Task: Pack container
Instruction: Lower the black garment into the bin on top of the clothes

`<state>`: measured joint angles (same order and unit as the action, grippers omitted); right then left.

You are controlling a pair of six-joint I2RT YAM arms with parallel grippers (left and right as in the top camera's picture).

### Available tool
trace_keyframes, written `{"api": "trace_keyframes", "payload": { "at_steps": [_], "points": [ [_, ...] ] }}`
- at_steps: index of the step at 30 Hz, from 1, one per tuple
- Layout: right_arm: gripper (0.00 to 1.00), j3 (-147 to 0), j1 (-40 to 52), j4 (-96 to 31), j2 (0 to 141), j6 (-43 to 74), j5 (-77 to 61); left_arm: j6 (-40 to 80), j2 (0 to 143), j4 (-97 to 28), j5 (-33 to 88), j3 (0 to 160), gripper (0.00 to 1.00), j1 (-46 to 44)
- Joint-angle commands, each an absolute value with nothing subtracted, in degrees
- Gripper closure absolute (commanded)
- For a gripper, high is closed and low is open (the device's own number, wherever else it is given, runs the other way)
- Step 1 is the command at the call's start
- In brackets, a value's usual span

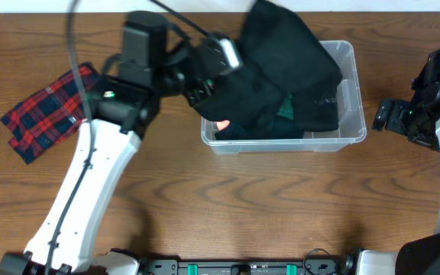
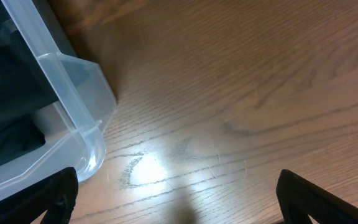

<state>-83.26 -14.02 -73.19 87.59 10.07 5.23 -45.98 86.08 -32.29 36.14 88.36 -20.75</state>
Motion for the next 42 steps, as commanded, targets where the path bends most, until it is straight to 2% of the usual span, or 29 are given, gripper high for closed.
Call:
{"api": "trace_keyframes", "payload": {
  "at_steps": [1, 42],
  "points": [
    [0.01, -83.81, -13.85, -73.06, 87.02, 10.68, 5.98, -49.08, 88.16, -30.79, 38.17, 90.65, 0.94, -22.59],
    [0.01, -83.81, -13.85, -73.06, 87.02, 10.66, 5.98, -49.10, 98.96, -32.84, 35.31, 90.32, 0.94, -28.12]
  ]
}}
